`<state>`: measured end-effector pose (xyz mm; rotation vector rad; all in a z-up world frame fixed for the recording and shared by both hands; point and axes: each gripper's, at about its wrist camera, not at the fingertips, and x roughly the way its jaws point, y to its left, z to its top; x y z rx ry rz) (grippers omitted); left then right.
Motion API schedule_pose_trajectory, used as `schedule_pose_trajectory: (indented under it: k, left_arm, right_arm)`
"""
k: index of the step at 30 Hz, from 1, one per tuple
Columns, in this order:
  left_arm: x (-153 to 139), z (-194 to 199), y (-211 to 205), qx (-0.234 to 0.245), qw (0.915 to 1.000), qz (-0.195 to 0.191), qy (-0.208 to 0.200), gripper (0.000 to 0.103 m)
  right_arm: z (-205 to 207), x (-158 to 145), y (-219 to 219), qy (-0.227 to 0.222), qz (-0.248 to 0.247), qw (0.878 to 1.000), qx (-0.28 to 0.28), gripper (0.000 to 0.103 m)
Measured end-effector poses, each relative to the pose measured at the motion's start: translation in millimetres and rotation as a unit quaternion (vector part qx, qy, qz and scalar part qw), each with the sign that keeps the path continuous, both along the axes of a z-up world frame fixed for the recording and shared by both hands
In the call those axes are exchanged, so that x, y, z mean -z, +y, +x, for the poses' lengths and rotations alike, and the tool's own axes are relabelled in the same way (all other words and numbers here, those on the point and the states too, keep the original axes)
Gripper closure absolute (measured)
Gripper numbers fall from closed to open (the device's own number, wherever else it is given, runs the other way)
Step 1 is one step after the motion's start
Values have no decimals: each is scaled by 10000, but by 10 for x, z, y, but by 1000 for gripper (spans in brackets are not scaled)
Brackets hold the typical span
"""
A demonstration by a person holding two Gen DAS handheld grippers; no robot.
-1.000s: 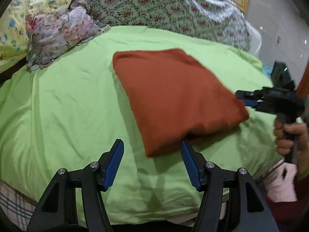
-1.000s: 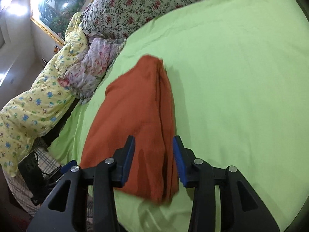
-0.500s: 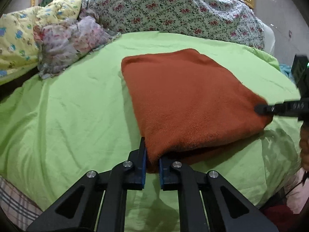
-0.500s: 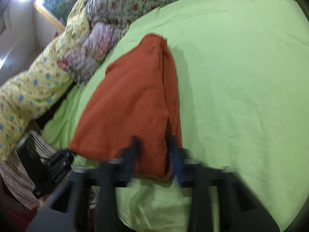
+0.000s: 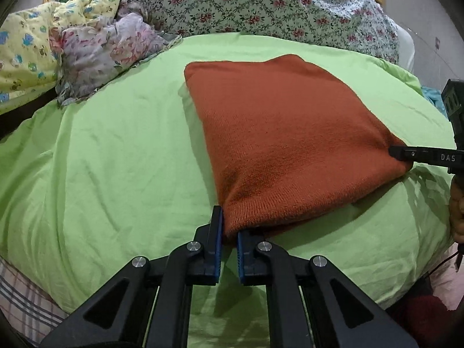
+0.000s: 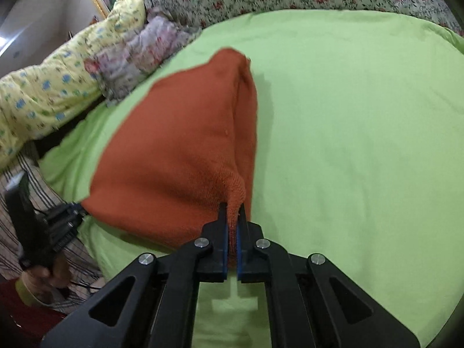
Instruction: Fold small clothes
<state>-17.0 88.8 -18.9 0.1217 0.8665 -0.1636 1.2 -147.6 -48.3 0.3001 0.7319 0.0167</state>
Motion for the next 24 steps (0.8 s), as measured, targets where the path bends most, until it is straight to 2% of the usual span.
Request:
schedule_pose_trajectory:
  k: [7,8,11,13,16,18,20,21,24]
  left_arm:
    - [-15,-18,28,167,9996,-177,131,95]
    - [-33,-26,39,215,9994,-195,186,93]
    - [-160,-88,101,375,9984,-336,269,91]
    - [-300,-119,181,481,9970,-571,217,91]
    - [-514,-40,243,486,9948,-892,97,90]
    - [-644,141,239,455,9924,-1144,-33,89]
    - [-704,373,210,306,9911,-1294,-81,81]
    - [-708,503,213,276,9904,-1356,-79,81]
    - [-648,1046,211,149,9886,-1493,137,81]
  right_arm:
    - [-32,36,-20,21,94,9999,55,99]
    - [-41,25,-42,52,146,9998,115,97]
    - [-95,-28,-75,180,236,9990,321,77]
    - [-170,-109,-93,148,239,9987,421,75]
    - [-260,-369,-107,-191,276,9984,445,75]
    - [-225,-515,-134,-434,471,9972,396,75]
    - [-91,-640,-149,-620,689,9952,311,75]
    - [35,-698,-144,-672,799,9942,257,75]
    - [460,-802,-78,-704,843,9939,133,73]
